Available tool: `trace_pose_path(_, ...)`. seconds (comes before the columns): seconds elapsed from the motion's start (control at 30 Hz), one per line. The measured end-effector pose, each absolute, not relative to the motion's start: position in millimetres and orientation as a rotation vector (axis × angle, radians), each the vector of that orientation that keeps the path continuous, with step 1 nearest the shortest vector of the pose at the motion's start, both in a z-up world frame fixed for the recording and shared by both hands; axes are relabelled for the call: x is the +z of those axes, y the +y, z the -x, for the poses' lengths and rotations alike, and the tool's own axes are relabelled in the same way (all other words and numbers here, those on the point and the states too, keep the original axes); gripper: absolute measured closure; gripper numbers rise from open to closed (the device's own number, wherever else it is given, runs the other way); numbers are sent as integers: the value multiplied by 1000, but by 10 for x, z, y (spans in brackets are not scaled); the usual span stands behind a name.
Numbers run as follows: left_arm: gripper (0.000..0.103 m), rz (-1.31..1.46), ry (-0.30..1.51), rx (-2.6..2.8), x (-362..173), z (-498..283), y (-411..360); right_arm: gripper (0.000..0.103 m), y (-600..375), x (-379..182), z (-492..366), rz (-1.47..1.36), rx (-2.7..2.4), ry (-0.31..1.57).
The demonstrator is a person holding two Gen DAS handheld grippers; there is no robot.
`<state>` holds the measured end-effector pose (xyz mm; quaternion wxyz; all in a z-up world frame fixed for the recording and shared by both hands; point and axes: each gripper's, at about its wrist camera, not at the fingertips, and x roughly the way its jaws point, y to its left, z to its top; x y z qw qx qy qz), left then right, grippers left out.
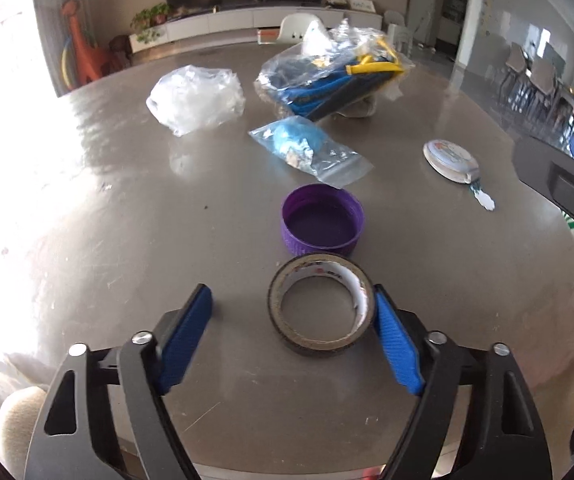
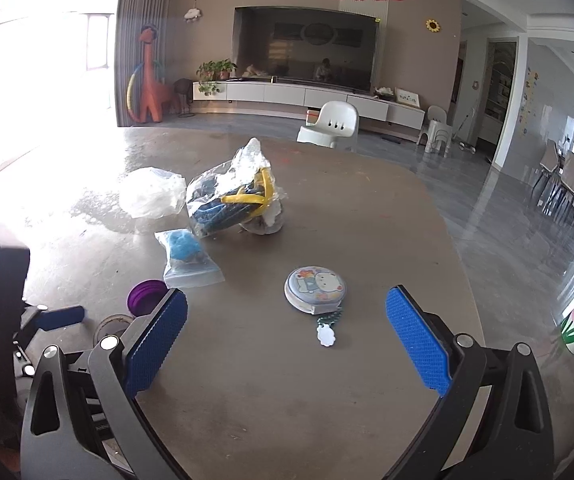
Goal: Collect trash
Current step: 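Grasp the tape roll with the left tool while the right tool grasps the purple lid, then lift the tape roll and purple lid off the table with both tools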
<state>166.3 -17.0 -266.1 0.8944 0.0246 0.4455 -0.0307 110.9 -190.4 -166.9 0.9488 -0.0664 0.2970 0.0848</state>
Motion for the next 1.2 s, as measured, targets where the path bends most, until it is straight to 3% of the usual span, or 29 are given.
trace_pose_path(0.07,54,-62,911,-85,-2633,-1635,-202,4,-1902,-1661,-1115,131,173,607)
trace_pose_path(0.57,54,-24,755,37,-2015,-1539,463,4,-1434,-1747,-1226,132,246,608)
trace_pose_path(0.97,54,56,762,77,-2111,-1619,853,4,-913,-2098,-1421,160,333,732)
trace_pose_path(1.0,54,59,760,78,-2110,-1615,860,9,-879,-2138,-1448,164,335,753)
trace_pose_path(1.1,54,61,760,76,-2119,-1631,863,52,-852,-2240,-1499,161,347,806)
trace_pose_path(1.2,54,63,758,76,-2115,-1615,861,56,-899,-2224,-1494,114,361,814)
